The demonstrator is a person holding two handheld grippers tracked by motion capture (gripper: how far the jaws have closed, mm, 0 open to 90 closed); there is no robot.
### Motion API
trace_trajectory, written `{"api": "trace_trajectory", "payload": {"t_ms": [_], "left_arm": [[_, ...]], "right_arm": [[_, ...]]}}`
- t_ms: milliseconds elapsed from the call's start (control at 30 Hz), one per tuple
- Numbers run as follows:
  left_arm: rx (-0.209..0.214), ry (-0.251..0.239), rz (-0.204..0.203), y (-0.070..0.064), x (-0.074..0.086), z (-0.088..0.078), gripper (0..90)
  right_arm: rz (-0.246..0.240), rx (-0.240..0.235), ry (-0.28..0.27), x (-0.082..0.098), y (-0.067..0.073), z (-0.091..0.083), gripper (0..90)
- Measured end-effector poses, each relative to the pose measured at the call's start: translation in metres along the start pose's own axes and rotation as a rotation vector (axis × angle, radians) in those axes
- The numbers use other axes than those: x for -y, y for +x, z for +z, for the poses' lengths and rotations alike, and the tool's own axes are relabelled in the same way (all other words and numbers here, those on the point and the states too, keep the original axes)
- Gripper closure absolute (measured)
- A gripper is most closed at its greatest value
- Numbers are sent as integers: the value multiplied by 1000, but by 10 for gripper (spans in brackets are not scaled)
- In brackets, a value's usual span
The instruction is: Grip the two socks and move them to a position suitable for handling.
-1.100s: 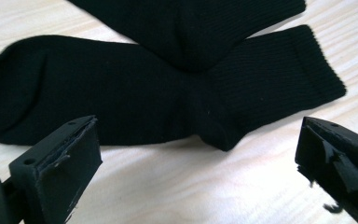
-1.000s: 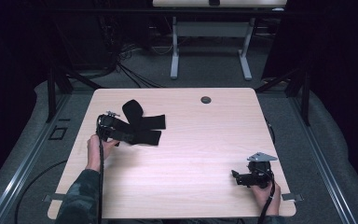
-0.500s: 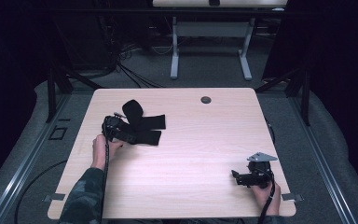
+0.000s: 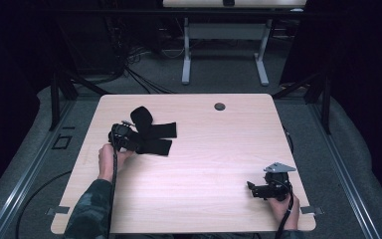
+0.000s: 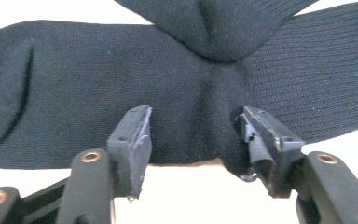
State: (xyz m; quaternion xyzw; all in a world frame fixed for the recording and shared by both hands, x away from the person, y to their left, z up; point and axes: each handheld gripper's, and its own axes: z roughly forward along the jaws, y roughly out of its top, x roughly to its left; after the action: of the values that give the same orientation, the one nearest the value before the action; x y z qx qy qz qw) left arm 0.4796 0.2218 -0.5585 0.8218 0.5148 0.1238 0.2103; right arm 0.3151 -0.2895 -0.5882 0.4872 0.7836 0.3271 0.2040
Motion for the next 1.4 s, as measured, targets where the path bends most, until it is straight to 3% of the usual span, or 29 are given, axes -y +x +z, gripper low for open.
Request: {"api": "trace_trajectory", "payload": {"t_ms": [167,300,367,567,733,867,1033,1400], "left_arm": [[-9,13,4,-6,0,-2,575],[-16,-4,11,-10,2,-3,772],[-21,-12,18,-12,3,-3,815],[-8,-42,17,-17,8,-9,832],[9,-87,15,-28,11,-25,831],[5,-124,30,-42,16,-42,830],[37,-175,58,-66,25,-64,830],[111,-182,131,-118,53,-86,825]], "right_arm": [[1,0,3,0,0,0,53],[1,0,0,0,0,0,53],[2,1,3,0,0,0,53],[2,0,3,0,0,0,54],[2,1,3,0,0,0,54],[2,0,3,0,0,0,53],[3,0,3,0,0,0,54],[3,1,3,0,0,0,54]]}}
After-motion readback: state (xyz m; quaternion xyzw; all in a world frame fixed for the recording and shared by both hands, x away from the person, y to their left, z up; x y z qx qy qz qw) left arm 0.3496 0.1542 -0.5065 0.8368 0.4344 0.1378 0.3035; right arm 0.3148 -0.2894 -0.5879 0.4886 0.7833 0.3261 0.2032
